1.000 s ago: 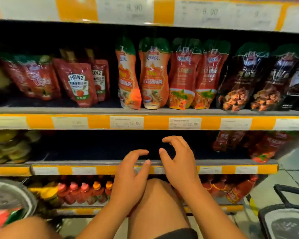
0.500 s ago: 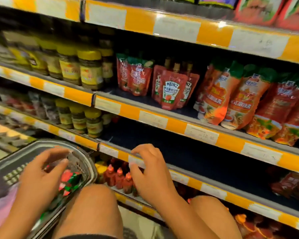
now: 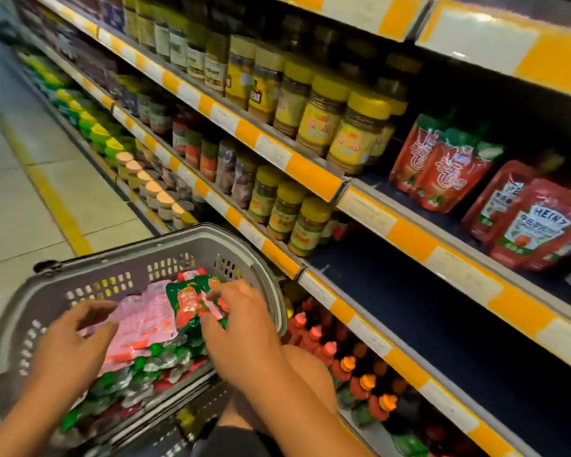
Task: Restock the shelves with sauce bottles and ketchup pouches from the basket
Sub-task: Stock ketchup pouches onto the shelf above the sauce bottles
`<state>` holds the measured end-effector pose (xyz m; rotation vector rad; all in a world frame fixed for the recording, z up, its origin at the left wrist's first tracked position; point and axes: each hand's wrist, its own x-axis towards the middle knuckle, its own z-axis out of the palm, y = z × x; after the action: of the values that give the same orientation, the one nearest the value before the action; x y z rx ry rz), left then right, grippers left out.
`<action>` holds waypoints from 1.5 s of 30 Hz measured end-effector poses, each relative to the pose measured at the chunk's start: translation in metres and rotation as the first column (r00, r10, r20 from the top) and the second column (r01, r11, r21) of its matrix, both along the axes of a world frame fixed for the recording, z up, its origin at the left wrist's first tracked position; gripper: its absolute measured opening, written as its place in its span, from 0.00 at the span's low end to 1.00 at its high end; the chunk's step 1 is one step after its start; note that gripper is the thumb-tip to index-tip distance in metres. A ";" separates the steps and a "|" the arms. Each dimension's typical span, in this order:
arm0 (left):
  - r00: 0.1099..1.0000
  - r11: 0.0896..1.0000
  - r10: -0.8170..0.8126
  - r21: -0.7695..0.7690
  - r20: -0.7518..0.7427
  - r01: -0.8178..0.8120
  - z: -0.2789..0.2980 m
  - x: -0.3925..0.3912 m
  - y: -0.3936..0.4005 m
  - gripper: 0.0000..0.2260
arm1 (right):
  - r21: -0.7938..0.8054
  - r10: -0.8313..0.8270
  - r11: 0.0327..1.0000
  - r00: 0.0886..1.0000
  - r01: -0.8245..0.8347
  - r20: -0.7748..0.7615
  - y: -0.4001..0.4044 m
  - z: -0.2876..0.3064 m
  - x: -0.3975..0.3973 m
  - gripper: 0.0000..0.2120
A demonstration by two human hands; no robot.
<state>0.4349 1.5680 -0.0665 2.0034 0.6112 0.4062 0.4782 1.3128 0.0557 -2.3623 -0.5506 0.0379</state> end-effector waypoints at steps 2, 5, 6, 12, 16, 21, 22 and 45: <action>0.999 0.999 0.025 0.023 -0.024 -0.025 -0.008 -0.004 0.009 0.11 | -0.009 0.023 1.000 0.999 -0.024 -0.046 0.017 -0.012 0.002 0.12; 0.996 0.999 0.052 0.018 -0.072 -0.051 -0.018 -0.006 0.014 0.14 | -0.065 0.067 0.995 0.990 -0.075 -0.125 0.037 -0.029 0.007 0.13; 0.995 0.998 0.055 0.003 -0.081 -0.055 -0.022 -0.006 0.014 0.14 | -0.082 0.082 0.992 0.985 -0.095 -0.154 0.042 -0.035 0.009 0.13; 0.993 0.993 0.032 -0.109 -0.115 -0.045 -0.044 0.006 0.001 0.14 | -0.189 0.106 0.969 0.959 -0.159 -0.263 0.061 -0.060 0.034 0.13; 0.987 0.988 -0.024 -0.153 -0.162 -0.001 -0.048 0.020 -0.012 0.13 | -0.249 0.018 0.963 0.947 -0.103 -0.321 0.069 -0.072 0.059 0.11; 0.986 0.981 -0.089 -0.184 -0.143 0.061 -0.041 0.051 -0.038 0.11 | -0.277 -0.086 0.961 0.944 -0.006 -0.319 0.071 -0.084 0.091 0.08; 0.986 0.979 -0.101 -0.190 -0.136 0.075 -0.040 0.058 -0.044 0.11 | -0.295 -0.107 0.955 0.946 0.013 -0.306 0.070 -0.087 0.097 0.08; 0.965 0.989 -0.058 -0.145 -0.257 0.021 -0.086 0.118 -0.078 0.18 | -0.501 -0.271 0.864 0.788 -0.055 -0.553 0.041 -0.156 0.185 0.24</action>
<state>0.5528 1.4900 -0.1521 1.9434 0.7402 0.0705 0.6632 1.3536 -0.1000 -2.6558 -0.0680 0.9692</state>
